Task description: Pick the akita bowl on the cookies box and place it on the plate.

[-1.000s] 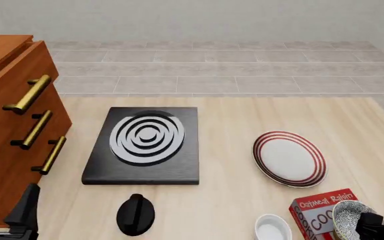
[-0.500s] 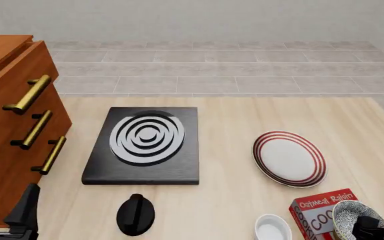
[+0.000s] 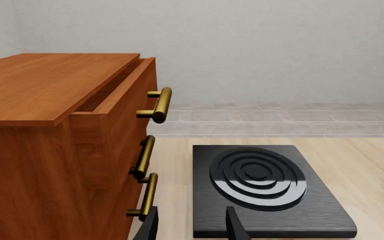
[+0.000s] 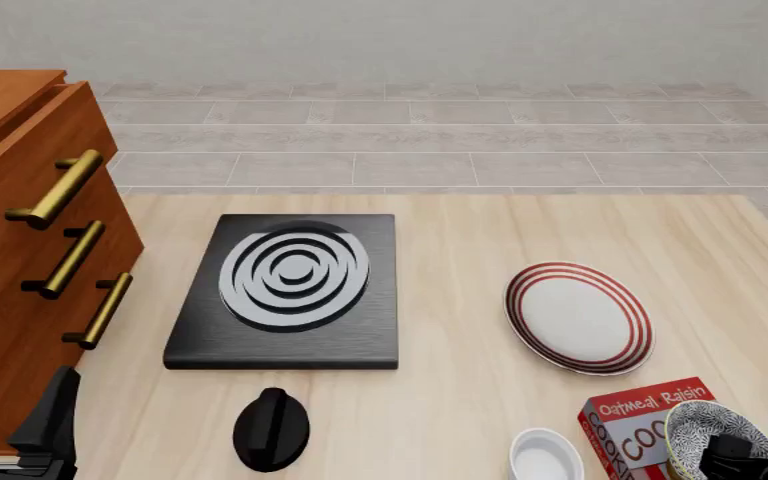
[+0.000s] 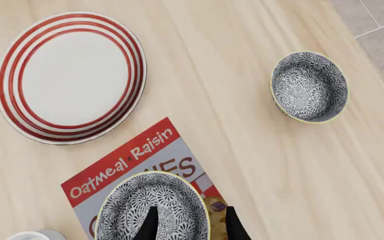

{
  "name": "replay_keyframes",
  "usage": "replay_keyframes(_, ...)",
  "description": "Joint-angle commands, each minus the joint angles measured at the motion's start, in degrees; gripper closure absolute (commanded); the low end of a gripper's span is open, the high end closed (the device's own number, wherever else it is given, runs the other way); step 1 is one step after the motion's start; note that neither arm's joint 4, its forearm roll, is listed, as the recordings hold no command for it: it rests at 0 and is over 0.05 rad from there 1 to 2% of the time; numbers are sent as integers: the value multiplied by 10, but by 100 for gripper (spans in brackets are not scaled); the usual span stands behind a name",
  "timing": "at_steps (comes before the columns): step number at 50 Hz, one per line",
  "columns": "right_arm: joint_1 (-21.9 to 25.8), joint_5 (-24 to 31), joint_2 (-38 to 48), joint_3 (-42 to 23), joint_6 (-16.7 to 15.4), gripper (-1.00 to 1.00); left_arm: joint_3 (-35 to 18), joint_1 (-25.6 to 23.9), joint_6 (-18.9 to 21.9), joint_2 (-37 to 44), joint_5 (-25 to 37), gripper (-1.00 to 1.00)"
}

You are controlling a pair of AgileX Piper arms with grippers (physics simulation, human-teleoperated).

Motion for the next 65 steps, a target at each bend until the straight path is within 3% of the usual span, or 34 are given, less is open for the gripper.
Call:
replay_keyframes(1, 5, -15, 11, 8, 6, -100, 0, 0, 0, 0, 0, -100)
replay_keyframes(14, 10, -5, 3, 4, 5, -100, 0, 0, 0, 0, 0, -100)
replay_keyframes(15, 10, 0, -1, 1, 8, 100, 0, 0, 0, 0, 0, -100)
replay_keyframes(38, 19, 34, -25, -30, 14, 100, 0, 0, 0, 0, 0, -100)
replay_keyframes(43, 37, 48, -34, -49, 29, 100, 0, 0, 0, 0, 0, -100)
replay_keyframes(45, 53, 52, -40, -55, 50, 100, 0, 0, 0, 0, 0, -100)
replay_keyframes(65, 121, 4, -2, -103, 105, 100, 0, 0, 0, 0, 0, -100)
